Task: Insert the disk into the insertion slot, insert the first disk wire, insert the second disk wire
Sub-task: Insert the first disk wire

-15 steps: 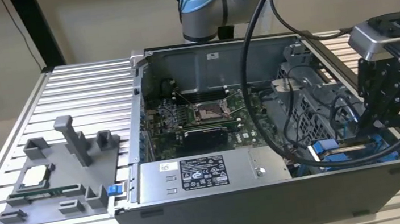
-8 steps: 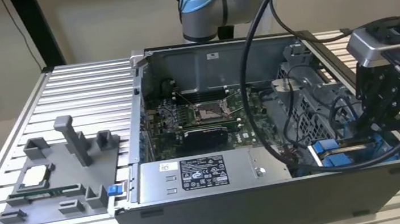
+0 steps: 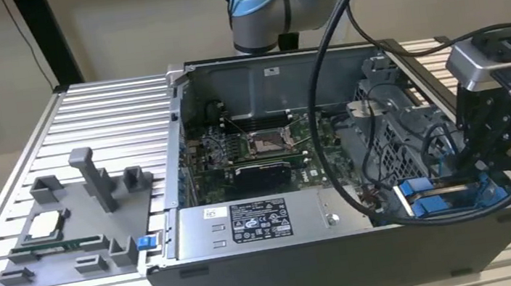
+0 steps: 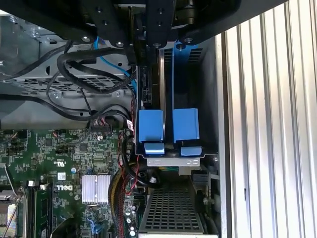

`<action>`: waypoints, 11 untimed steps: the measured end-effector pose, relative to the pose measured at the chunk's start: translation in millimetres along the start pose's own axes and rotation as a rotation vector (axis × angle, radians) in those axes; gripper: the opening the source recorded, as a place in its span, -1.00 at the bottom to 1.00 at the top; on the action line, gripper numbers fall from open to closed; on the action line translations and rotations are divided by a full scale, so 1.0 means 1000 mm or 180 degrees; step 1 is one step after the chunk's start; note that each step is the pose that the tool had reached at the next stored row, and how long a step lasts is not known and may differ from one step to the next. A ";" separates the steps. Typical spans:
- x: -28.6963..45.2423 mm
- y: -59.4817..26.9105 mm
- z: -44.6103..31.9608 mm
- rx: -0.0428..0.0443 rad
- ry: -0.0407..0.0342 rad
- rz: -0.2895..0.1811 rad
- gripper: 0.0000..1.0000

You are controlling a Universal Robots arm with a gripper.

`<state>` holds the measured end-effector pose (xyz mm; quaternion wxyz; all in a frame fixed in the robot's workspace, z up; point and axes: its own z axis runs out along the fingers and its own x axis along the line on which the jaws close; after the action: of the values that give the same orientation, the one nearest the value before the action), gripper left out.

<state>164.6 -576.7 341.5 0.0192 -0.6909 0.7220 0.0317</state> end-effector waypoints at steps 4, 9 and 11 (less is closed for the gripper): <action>0.0003 -0.0001 0.0039 0.0001 -0.0020 0.0000 -1.00; 0.0008 -0.0002 0.0107 0.0001 -0.0034 -0.0001 -1.00; 0.0006 -0.0001 0.0083 -0.0001 -0.0056 -0.0001 -1.00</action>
<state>164.5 -576.7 333.1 0.0254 -0.6906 0.7218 0.0378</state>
